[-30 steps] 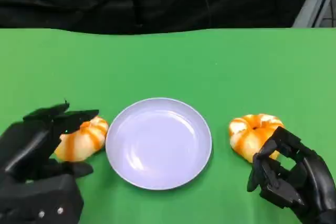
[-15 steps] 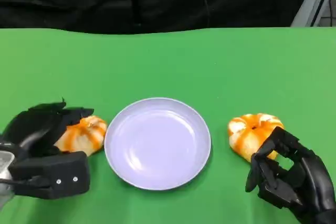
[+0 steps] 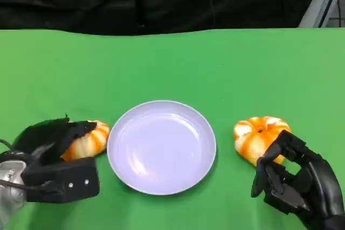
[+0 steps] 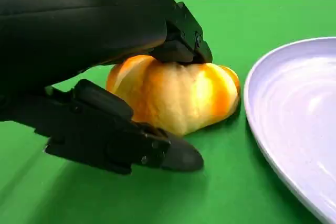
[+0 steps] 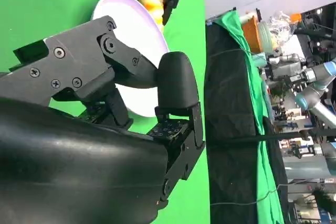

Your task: Grasp the bread from the table and place it into the plate.

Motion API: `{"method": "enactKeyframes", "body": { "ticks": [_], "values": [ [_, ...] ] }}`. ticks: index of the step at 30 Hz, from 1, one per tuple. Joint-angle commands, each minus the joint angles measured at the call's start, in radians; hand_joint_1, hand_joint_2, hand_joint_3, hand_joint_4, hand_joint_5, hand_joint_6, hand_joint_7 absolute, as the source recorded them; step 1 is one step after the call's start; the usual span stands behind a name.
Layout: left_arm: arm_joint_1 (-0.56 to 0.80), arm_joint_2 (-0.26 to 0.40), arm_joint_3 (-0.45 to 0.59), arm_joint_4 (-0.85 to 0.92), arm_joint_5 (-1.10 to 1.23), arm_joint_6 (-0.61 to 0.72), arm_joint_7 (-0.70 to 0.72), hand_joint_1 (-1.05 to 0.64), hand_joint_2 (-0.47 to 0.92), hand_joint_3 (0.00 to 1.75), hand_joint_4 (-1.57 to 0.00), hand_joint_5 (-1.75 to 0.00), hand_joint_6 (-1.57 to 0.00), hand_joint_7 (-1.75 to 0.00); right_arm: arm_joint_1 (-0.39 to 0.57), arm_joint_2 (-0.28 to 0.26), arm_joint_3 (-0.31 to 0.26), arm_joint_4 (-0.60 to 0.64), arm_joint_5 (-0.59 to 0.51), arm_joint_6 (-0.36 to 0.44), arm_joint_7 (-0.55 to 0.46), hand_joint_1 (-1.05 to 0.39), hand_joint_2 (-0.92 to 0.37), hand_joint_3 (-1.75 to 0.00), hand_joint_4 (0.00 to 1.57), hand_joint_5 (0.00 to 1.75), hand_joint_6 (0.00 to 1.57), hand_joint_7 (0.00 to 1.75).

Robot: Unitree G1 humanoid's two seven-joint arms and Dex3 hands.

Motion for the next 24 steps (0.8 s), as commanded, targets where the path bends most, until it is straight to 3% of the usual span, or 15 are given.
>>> {"method": "enactKeyframes", "body": {
  "ticks": [1,2,3,4,5,7,10,12,14,24],
  "values": [
    [0.037,-0.022,0.029,0.015,-0.068,0.002,0.051,-0.03,0.92,0.28,-0.99,-0.18,-1.00,-0.14,0.006,-0.010,-0.005,-0.015,0.011,0.008,-0.002,-0.14,-0.70,-0.95,0.80,1.75,0.60,1.69],
    [0.041,-0.022,0.036,0.013,-0.081,-0.011,0.070,0.00,0.92,0.30,-1.08,-0.22,-1.08,-0.16,0.007,-0.009,-0.005,-0.017,0.011,0.011,-0.004,-0.14,-0.70,-0.95,0.80,1.75,0.60,1.69],
    [0.042,-0.018,0.040,0.005,-0.092,-0.021,0.084,0.01,0.92,0.37,-0.93,-0.88,-1.08,-0.47,0.007,-0.009,-0.005,-0.018,0.011,0.011,-0.004,-0.14,-0.70,-0.95,0.81,1.75,0.61,1.69],
    [0.043,-0.016,0.043,-0.001,-0.098,-0.027,0.093,0.02,0.92,0.41,-0.82,-1.30,-0.84,-1.06,0.007,-0.009,-0.005,-0.019,0.010,0.012,-0.005,-0.14,-0.70,-0.95,0.81,1.75,0.61,1.69],
    [0.041,-0.010,0.048,-0.010,-0.102,-0.030,0.103,0.03,0.91,0.43,-0.74,-1.56,-0.65,-1.47,0.006,-0.010,-0.006,-0.018,0.010,0.012,-0.003,-0.13,-0.70,-0.95,0.81,1.75,0.61,1.69],
    [0.037,0.000,0.056,-0.032,-0.108,-0.026,0.121,0.05,0.89,0.42,-0.67,-1.70,-0.52,-1.67,0.003,-0.012,-0.006,-0.012,0.011,0.007,0.002,-0.13,-0.70,-0.95,0.81,1.75,0.61,1.68],
    [0.038,0.014,0.075,-0.074,-0.123,-0.020,0.126,0.04,0.86,0.44,-0.70,-1.74,-0.52,-1.74,0.003,-0.013,-0.007,-0.011,0.009,0.006,0.002,-0.13,-0.70,-0.95,0.81,1.75,0.61,1.68],
    [0.044,0.019,0.097,-0.109,-0.150,-0.025,0.109,0.01,0.80,0.63,-0.72,-1.75,-0.53,-1.74,0.004,-0.015,-0.010,-0.007,0.011,0.004,0.006,-0.14,-0.70,-0.95,0.81,1.75,0.61,1.68],
    [0.052,0.029,0.117,-0.157,-0.169,-0.032,0.097,0.00,0.78,0.69,-0.72,-1.75,-0.55,-1.73,0.004,-0.015,-0.013,0.000,0.015,0.000,0.009,-0.14,-0.70,-0.95,0.81,1.75,0.62,1.68],
    [0.111,0.029,0.141,-0.446,-0.200,0.018,-0.010,0.04,0.69,0.72,-0.66,-1.74,-0.65,-1.59,0.005,-0.012,-0.014,-0.009,0.009,0.004,0.007,-0.13,-0.70,-0.96,0.81,1.75,0.61,1.68]
  ]
}}
